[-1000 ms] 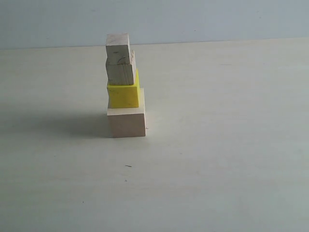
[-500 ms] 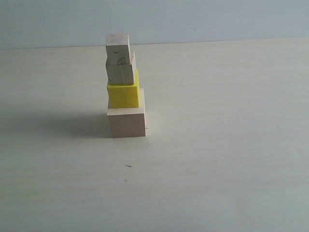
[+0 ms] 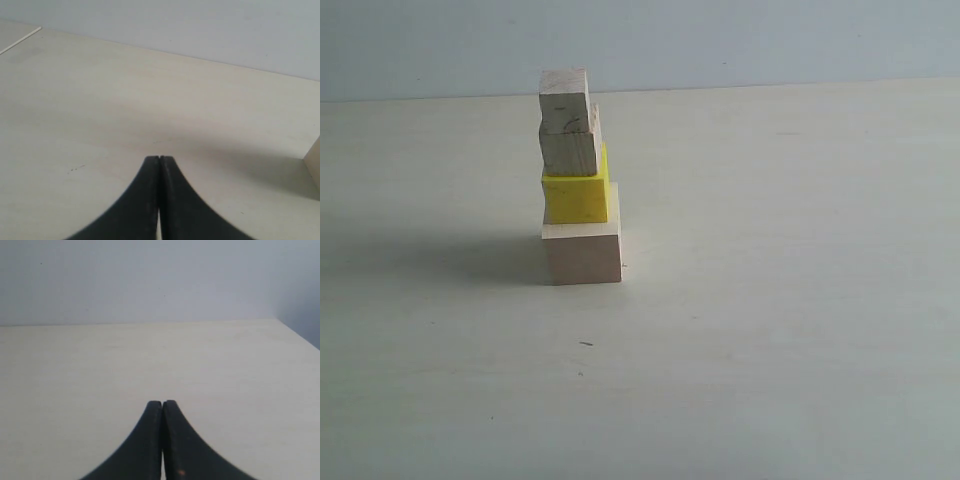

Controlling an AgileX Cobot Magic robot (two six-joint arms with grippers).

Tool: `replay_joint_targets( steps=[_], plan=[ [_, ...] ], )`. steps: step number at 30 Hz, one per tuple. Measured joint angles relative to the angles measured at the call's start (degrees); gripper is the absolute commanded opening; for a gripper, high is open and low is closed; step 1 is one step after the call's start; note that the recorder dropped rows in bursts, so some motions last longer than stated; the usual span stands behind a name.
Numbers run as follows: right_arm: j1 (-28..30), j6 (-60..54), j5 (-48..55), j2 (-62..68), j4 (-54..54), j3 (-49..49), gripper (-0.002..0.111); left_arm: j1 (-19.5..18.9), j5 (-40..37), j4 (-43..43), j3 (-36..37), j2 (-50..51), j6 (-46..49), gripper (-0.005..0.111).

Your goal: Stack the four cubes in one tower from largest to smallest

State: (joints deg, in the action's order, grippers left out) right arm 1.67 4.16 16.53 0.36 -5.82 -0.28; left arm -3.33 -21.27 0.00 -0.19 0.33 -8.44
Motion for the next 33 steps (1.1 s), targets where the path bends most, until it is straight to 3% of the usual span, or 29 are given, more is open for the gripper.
replay_joint_targets(
  steps=[33],
  plan=[
    [0.0,0.0,2.9,0.0,-0.1,0.0,0.0,0.0,-0.1,0.0,0.0,0.0,0.0,0.0]
  ],
)
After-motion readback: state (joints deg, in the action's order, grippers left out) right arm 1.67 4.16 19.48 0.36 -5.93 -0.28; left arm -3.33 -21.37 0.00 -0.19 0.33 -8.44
